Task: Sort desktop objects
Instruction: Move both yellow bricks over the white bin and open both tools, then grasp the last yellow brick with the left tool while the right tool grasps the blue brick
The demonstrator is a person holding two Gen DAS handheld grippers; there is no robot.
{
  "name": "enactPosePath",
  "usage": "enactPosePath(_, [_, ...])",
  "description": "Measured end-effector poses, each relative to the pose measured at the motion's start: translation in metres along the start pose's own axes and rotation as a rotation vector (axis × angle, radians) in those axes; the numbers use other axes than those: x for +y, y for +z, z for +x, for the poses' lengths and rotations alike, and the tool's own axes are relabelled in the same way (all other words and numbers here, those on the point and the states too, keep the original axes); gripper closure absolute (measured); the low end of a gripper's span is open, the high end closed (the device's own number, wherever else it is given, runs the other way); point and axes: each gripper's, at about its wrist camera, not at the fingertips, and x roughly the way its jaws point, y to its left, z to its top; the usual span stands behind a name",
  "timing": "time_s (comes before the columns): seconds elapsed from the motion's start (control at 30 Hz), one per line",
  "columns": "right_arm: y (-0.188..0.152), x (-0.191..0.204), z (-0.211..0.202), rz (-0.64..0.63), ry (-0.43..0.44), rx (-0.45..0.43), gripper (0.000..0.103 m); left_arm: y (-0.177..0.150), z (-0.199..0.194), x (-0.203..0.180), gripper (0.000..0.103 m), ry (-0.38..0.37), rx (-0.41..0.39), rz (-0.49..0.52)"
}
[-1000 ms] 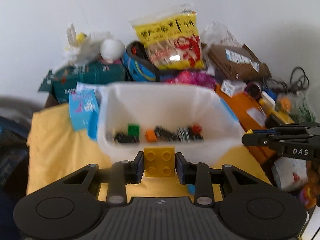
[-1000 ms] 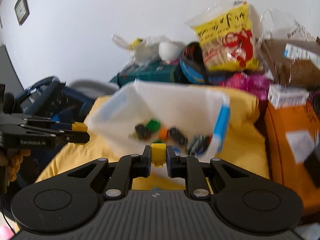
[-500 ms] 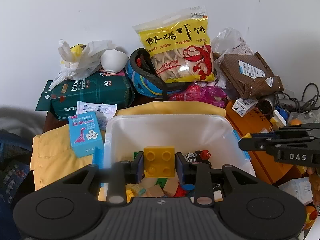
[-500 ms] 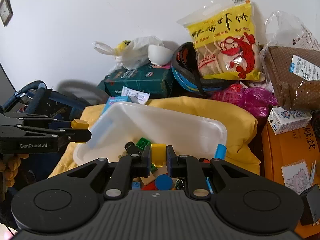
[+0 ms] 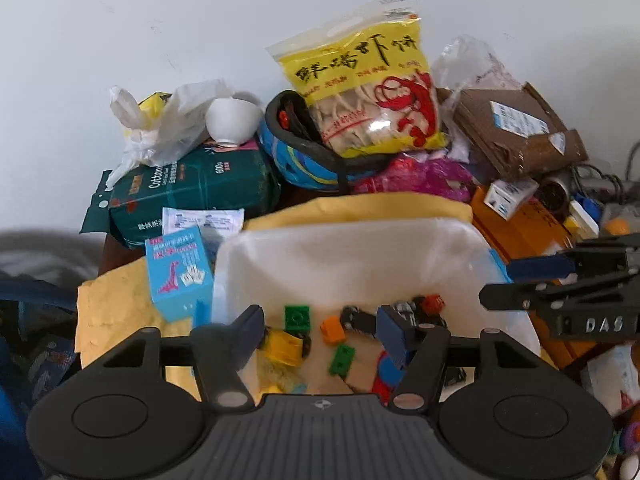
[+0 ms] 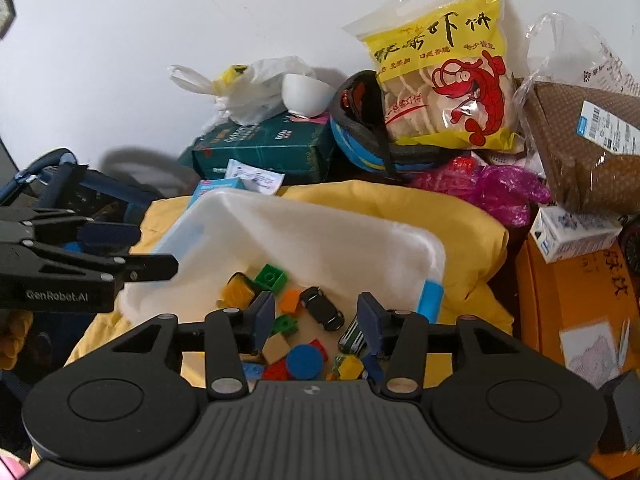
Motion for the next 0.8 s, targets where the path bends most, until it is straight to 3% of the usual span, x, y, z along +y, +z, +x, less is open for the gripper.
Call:
enactPosePath(0.1, [-0.027,-0.001,-0.013,0.012,0.026,-0.027,0.053,-0.034,-0.006,-0.01,0.037,-0.048,0.001,0.011])
enactPosePath(0.23, [-0.076,0.001,-0.027,0.01,0.012,-0.064,0.047,-0.097,0.006,-0.035,0.037,-0.099,0.06,0.04])
enactPosePath(0.4, [-0.125,-0.001,-0.012,0.013,-0.023,0.036,0.047,-0.152,0.05,-0.071,0.037,-0.122,0.189,0.107])
enactPosePath(0.5, [-0.137,-0.002,-0.004,-0.001,-0.044,0.076,0.047,-0.163,0.07,-0.081,0.04,-0.096,0.211,0.118])
enactPosePath(0.57, [-0.142,-0.002,0.0,0.007,-0.047,0.095,0.046,-0.166,0.078,-0.08,0.065,-0.124,0.228,0.102])
enactPosePath(0.8, [-0.145,0.011,0.034,0.001,-0.039,0.107,0.031,-0.17,0.053,-0.055,0.064,-0.106,0.163,0.098])
